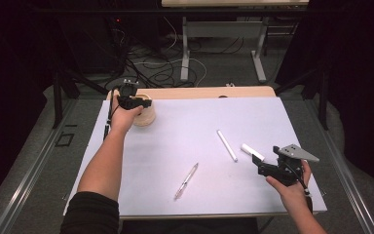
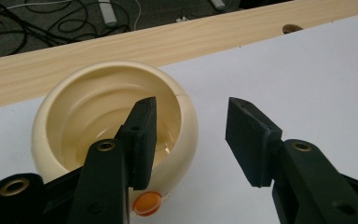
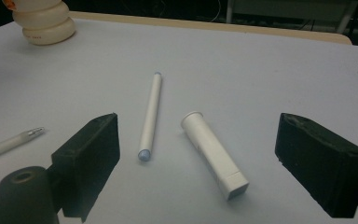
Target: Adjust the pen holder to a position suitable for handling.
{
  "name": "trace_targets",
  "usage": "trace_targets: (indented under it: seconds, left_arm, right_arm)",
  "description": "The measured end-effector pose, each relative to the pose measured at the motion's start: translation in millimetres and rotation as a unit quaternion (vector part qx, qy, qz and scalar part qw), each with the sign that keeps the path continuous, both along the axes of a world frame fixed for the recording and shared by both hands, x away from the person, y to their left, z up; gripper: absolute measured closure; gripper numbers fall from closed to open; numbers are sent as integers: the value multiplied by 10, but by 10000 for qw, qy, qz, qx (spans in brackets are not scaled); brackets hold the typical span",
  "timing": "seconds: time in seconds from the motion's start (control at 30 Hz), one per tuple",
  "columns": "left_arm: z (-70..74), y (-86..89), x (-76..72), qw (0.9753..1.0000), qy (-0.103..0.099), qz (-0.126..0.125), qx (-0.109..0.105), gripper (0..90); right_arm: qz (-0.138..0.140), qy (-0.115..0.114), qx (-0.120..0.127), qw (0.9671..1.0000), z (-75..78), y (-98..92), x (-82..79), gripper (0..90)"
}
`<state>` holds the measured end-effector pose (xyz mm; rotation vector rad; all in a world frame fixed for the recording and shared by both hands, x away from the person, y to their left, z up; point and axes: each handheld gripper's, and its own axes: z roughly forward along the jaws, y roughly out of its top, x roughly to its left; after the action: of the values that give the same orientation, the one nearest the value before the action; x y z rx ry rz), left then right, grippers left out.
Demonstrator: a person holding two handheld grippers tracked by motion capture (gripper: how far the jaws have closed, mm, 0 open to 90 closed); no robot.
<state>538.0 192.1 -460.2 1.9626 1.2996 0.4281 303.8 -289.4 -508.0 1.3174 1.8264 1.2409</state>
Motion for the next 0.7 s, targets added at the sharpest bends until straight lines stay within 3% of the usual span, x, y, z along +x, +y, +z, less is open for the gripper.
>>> trace_targets:
  seconds: [0.3,0.7]
  left_arm:
    - [-77,-21,53,9996,138,-54,235,543]
    - [-168,-76,93,9991,129,-200,350,547]
  right_arm:
    - [-7,61,-18,10000,0,-4,-4,139]
    - [0,87,24,10000,-4,2,-4,141]
